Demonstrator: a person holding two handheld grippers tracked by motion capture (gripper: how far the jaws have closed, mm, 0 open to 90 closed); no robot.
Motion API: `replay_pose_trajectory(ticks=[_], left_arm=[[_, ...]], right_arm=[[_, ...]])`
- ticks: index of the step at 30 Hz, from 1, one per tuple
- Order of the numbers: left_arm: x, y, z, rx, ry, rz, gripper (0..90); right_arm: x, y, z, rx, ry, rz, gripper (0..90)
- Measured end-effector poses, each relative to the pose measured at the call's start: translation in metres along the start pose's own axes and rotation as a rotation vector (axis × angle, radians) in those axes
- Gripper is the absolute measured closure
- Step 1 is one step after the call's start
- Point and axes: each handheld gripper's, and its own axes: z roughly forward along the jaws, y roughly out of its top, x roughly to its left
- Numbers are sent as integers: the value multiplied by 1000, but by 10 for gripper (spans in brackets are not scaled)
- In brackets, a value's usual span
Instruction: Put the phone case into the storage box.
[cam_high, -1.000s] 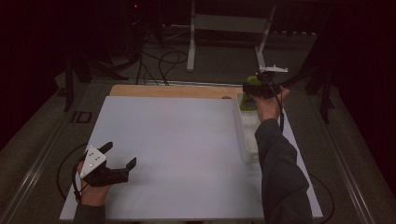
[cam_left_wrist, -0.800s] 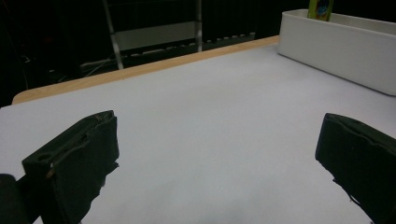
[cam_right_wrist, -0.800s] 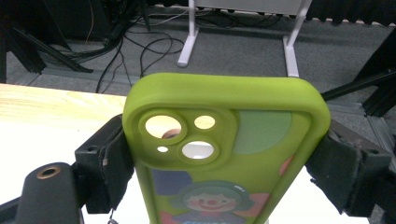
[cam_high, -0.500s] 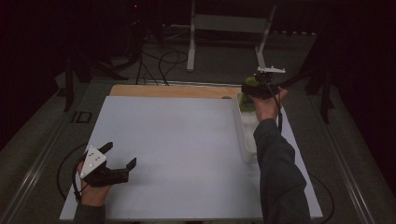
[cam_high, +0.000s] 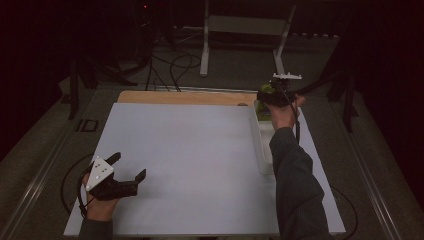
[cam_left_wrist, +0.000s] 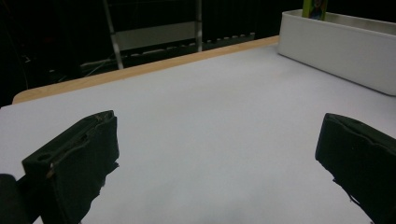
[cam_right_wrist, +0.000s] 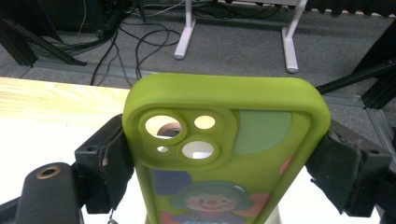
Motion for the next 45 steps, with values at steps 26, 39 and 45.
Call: replay_pose_trajectory(ticks=[26, 39, 45], left_arm=[[1, -1, -2, -2, 0, -6, 0], [2, -1, -2, -6, 0, -10, 0], [1, 0, -2, -10, 1, -13, 0]], right_arm=[[-3, -8, 14, 19, -16, 19, 151], [-5, -12, 19, 28, -15, 21, 151], [-2, -14, 21, 29, -17, 19, 151]])
